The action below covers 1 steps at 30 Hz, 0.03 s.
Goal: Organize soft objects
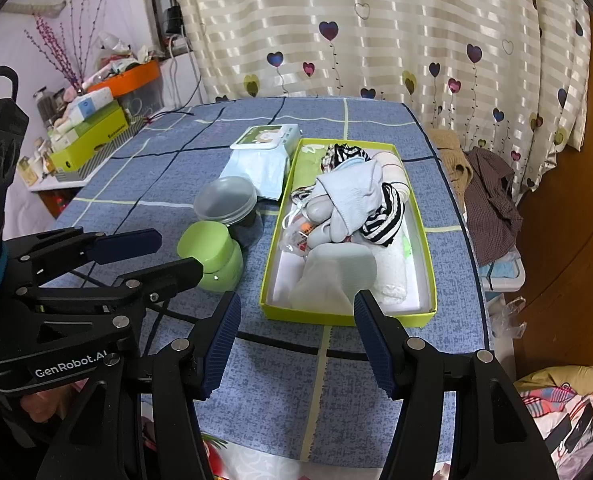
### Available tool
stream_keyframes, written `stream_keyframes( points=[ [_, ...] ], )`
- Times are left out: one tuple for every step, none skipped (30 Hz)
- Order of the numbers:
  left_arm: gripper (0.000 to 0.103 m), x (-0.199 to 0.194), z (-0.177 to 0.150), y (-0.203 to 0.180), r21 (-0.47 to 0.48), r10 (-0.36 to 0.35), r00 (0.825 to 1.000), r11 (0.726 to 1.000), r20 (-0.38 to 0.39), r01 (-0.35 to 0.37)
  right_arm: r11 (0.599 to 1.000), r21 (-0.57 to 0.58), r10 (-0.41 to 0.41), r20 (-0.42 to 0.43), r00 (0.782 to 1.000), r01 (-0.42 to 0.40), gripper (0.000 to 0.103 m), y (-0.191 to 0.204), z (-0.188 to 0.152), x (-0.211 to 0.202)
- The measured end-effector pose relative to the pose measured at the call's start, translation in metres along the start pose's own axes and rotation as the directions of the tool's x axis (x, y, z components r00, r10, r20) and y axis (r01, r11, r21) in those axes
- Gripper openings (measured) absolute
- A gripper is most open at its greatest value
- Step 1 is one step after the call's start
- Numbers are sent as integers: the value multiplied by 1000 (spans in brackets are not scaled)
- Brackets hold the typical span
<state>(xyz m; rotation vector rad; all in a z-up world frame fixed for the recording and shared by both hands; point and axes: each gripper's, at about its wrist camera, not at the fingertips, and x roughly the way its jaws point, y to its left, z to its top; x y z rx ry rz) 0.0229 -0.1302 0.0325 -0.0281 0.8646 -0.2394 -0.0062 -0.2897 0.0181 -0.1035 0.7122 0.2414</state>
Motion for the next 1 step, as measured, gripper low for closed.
stream_keyframes(
  points=[
    [51, 0, 0, 0, 0, 0, 1000, 1000, 2, 0, 1000, 0, 0, 0, 1000, 0, 59, 0, 0, 0]
  ],
)
